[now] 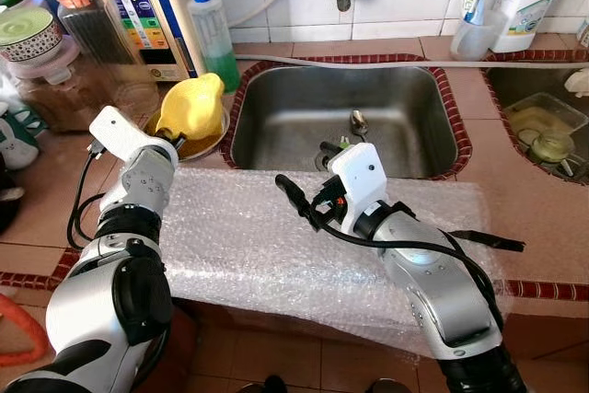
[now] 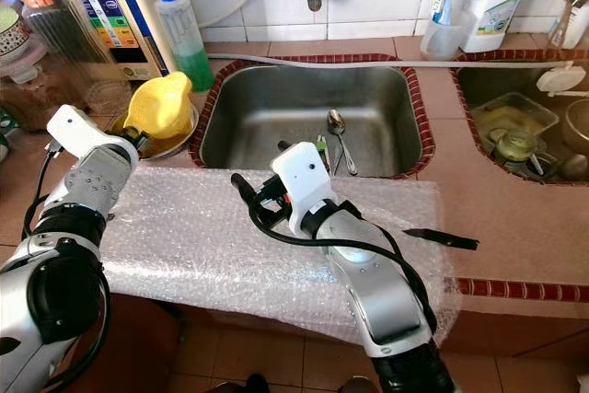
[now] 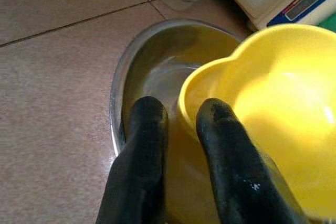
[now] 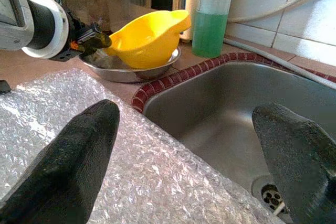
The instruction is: Kitchen organization
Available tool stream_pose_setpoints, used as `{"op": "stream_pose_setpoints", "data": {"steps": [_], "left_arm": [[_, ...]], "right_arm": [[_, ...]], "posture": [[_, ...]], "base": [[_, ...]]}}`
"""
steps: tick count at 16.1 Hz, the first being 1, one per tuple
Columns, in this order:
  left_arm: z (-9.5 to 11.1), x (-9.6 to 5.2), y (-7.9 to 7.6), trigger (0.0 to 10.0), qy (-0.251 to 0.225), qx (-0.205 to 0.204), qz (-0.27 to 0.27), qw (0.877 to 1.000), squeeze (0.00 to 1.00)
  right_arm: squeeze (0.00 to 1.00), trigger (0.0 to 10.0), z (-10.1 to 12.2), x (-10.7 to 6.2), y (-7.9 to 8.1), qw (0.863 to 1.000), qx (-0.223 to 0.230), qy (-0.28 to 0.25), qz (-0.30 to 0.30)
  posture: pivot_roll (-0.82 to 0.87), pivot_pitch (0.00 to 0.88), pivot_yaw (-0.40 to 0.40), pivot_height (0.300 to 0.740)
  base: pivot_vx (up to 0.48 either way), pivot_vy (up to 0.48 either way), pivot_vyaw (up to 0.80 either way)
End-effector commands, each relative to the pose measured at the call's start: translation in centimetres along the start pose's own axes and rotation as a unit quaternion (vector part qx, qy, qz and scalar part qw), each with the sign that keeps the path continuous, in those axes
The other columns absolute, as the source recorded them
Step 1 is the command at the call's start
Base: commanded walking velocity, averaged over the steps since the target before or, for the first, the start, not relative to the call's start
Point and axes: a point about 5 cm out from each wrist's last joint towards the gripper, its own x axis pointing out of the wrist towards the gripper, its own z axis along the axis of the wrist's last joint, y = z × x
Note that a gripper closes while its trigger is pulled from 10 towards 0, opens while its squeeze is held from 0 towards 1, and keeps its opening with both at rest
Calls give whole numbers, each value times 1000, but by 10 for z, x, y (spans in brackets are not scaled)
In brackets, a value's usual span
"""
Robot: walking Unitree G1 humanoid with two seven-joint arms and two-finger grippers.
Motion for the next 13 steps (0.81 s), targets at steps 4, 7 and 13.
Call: {"op": "stream_pose_setpoints", "data": {"steps": [4, 7, 13], "left_arm": [[4, 1, 10, 0, -4, -7, 19, 1000, 0], [6, 0, 14, 0, -17, -11, 24, 999, 0], [21, -2, 16, 0, -56, -35, 15, 998, 0]], "right_arm": [[843, 10000, 3, 3, 3, 1000, -1, -8, 13], [847, 10000, 3, 6, 4, 1000, 1, -10, 17], [843, 10000, 4, 11, 3, 1000, -3, -14, 28]], "posture": [[-291, 135, 142, 740], [-280, 133, 128, 740], [-259, 123, 121, 740]], "base": [[0, 0, 0], [0, 0, 0], [0, 0, 0]]}}
